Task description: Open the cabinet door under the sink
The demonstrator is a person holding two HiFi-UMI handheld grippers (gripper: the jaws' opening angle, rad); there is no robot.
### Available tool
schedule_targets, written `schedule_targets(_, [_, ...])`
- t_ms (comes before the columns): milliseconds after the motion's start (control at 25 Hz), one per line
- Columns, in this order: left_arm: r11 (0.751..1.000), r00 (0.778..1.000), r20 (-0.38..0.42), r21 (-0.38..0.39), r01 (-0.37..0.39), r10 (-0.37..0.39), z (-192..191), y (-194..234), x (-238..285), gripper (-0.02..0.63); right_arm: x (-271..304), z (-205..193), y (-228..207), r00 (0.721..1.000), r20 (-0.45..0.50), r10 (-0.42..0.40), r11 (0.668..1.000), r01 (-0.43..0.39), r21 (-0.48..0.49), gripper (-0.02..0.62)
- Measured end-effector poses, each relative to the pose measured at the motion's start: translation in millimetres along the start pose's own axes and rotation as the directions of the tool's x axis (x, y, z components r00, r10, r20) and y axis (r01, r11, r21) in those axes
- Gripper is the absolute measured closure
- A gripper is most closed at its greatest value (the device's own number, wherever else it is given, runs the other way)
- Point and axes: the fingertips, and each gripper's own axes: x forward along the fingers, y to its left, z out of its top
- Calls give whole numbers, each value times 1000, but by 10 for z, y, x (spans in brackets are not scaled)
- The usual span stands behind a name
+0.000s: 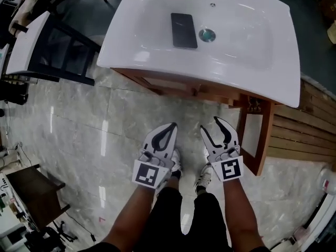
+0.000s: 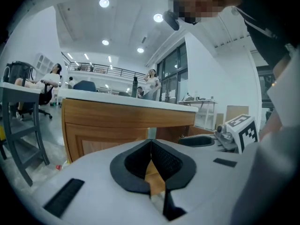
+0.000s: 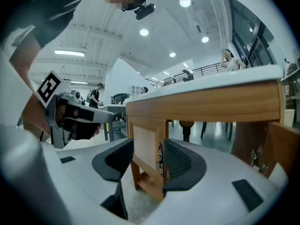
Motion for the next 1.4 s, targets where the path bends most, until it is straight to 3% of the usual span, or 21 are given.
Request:
schedule_targets(120, [1000,1000,-18,9,0,0,-224,164,104,583,269,-215,-36,999,-10,40,999,-39,37,315])
schedule_targets(400, [999,998,-43,-17,-51,50,-574,502,331,583,772,-651,-161,993,-67,100,995,-99,20,228])
schedule_targets(680, [999,997,-73,-20,-33,31,-783,600,445,583,1190,-843,-270,986,-72,147,988,-144,55,173])
schedule_targets(920, [999,996,-84,-27,-27,25,-890,728,423,583,1488,-1016,-209,975,-105,194,981,-190,41,158])
schedule_targets(1400, [998,995,-91,-35,-44,41,-1017,888,285,583,1650,-1083,-132,968,-132,212,977,-211,15,160])
